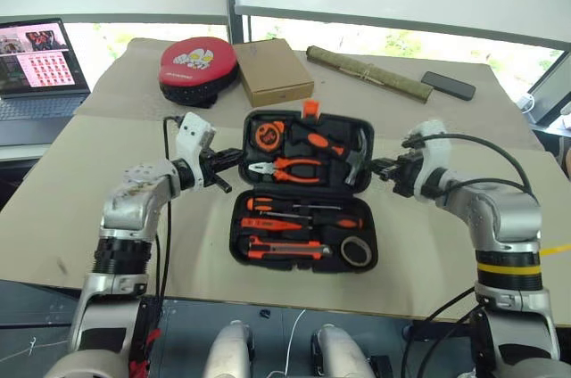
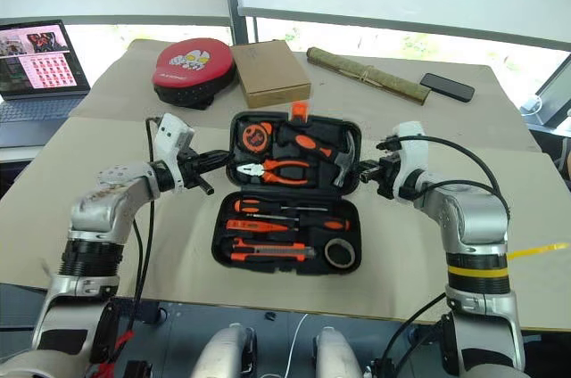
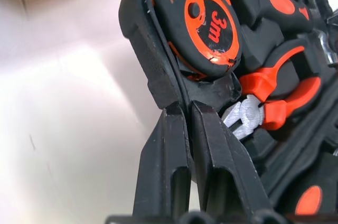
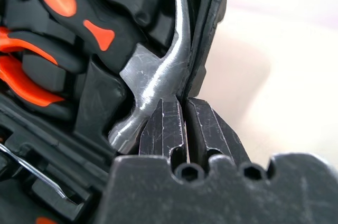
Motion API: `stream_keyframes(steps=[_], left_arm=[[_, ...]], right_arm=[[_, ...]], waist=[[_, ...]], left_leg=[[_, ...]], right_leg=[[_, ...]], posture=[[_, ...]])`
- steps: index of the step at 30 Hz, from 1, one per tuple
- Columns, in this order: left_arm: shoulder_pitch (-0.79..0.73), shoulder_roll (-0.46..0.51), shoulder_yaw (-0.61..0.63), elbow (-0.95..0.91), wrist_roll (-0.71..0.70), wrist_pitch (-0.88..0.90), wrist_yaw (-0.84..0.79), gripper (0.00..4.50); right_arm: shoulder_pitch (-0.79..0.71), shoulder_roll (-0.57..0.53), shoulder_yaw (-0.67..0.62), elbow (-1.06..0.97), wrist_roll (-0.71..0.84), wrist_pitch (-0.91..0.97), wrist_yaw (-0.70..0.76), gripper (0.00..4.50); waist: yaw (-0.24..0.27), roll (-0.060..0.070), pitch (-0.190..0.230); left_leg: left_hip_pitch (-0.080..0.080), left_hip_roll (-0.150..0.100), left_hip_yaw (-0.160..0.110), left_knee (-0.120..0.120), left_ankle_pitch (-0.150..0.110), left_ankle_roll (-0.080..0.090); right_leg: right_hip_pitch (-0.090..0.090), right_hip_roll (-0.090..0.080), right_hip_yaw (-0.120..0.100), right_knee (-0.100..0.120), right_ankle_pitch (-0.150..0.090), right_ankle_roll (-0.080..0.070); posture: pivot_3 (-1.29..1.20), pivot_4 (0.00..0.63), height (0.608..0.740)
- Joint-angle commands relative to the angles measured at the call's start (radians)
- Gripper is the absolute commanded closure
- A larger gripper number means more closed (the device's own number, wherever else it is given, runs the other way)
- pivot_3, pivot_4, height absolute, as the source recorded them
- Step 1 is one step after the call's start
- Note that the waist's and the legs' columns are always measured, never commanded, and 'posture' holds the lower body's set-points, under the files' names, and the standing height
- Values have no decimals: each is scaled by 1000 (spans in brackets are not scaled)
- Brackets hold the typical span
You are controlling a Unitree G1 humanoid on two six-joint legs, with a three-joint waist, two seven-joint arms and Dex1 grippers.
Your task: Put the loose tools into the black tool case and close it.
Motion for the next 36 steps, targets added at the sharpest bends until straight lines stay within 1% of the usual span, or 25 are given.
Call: stream_keyframes(steps=[1,4,7,10,12,16,19,21,22,25,26,27,28,29,30,31,32,33,34,35,36], left_arm=[[6,-12,-8,-29,30,-178,19,4432],[67,-19,7,-12,63,-241,79,4432],[165,-9,5,-29,118,-378,127,4432],[222,7,18,-50,157,-483,175,4432],[255,16,44,-64,171,-514,214,4432],[353,57,59,-119,177,-579,207,4432],[433,75,79,-179,146,-566,202,3468],[512,84,111,-263,129,-542,211,2774],[551,89,134,-312,119,-520,215,2405],[622,140,225,-435,40,-395,196,1248],[626,163,256,-449,2,-333,187,883],[619,190,272,-438,-26,-276,170,532],[606,214,278,-418,-48,-235,149,459],[586,237,273,-389,-62,-204,125,459],[545,257,244,-337,-57,-189,95,459],[503,268,217,-290,-47,-192,72,459],[448,276,178,-228,-26,-207,44,459],[386,278,134,-161,-1,-236,14,459],[327,275,94,-97,24,-273,-17,724],[286,273,67,-49,40,-302,-39,977],[248,268,44,-3,54,-328,-57,1084]], right_arm=[[58,-28,19,-123,-57,-262,40,4465],[140,-39,31,-148,-104,-399,50,4465],[246,-56,50,-178,-158,-569,76,4465],[355,-69,59,-185,-224,-740,73,4465],[419,-87,66,-178,-288,-873,63,4465],[499,-116,57,-154,-360,-1062,46,4465],[554,-135,39,-154,-368,-1131,47,4500],[627,-140,-2,-220,-322,-1124,55,3705],[671,-147,-27,-265,-304,-1116,62,3456],[805,-194,-128,-436,-140,-932,130,2417],[850,-224,-166,-483,-61,-858,170,2140],[901,-261,-201,-522,12,-793,222,2116],[950,-292,-230,-555,76,-738,269,2480],[999,-317,-257,-582,134,-701,319,2630],[1054,-346,-267,-602,174,-678,383,2941],[1090,-365,-267,-614,199,-659,428,3289],[1113,-390,-249,-617,205,-637,460,3607],[1114,-411,-209,-614,185,-636,482,3949],[1090,-423,-163,-606,161,-625,485,4304],[1072,-429,-131,-600,146,-618,485,4499],[1046,-430,-102,-592,131,-616,484,4500]], waist=[[0,0,0],[0,0,0],[-7,0,0],[-12,0,0],[-15,0,0],[-21,0,0],[-21,0,0],[-17,0,0],[-13,0,0],[1,0,0],[3,-1,0],[4,0,0],[4,-1,0],[4,-1,0],[4,-2,0],[10,-2,0],[13,-2,0],[14,-4,0],[14,-5,0],[12,-7,0],[11,-8,-1]], left_leg=[[0,0,0,0,0,0],[0,0,0,-1,0,0],[1,0,0,-1,0,1],[5,1,1,-3,0,1],[6,1,2,-4,0,0],[9,2,4,-4,0,0],[13,2,7,-7,0,0],[15,2,9,-8,0,0],[15,2,9,-8,0,0],[14,1,10,-8,0,0],[14,1,10,-8,0,0],[14,2,10,-8,0,0],[16,2,10,-8,0,0],[18,2,10,-8,0,0],[24,3,10,-9,-1,-1],[29,4,10,-11,-1,-1],[34,3,9,-12,-4,-6],[35,2,9,-13,-5,-8],[36,3,10,-14,-5,-8],[37,2,9,-14,-5,-8],[35,2,9,-14,-5,-8]], right_leg=[[0,0,0,0,0,0],[0,0,0,-1,0,0],[0,0,0,-1,0,0],[2,0,1,-1,0,0],[3,0,1,-1,0,0],[4,1,4,0,0,0],[4,1,8,0,0,0],[5,1,9,0,0,0],[5,1,9,0,0,0],[5,-2,9,-1,-1,1],[5,-2,9,-1,-1,1],[5,-2,10,-1,-1,1],[6,-1,10,-1,-1,1],[8,-1,10,-1,-1,0],[14,0,10,-3,-3,-1],[19,0,8,-6,-7,-1],[20,-1,8,-7,-12,-3],[20,-2,7,-8,-13,-3],[22,-2,7,-10,-12,-3],[23,-2,7,-10,-12,-3],[21,-1,7,-13,-10,-4]], posture=[[0,150,740],[0,150,740],[0,150,740],[0,150,740],[0,150,740],[0,150,740],[0,150,740],[0,150,740],[0,150,740],[0,150,740],[0,150,740],[0,150,740],[0,150,740],[0,150,740],[0,150,740],[0,150,740],[0,150,740],[0,150,740],[0,150,740],[0,150,740],[0,150,740]])
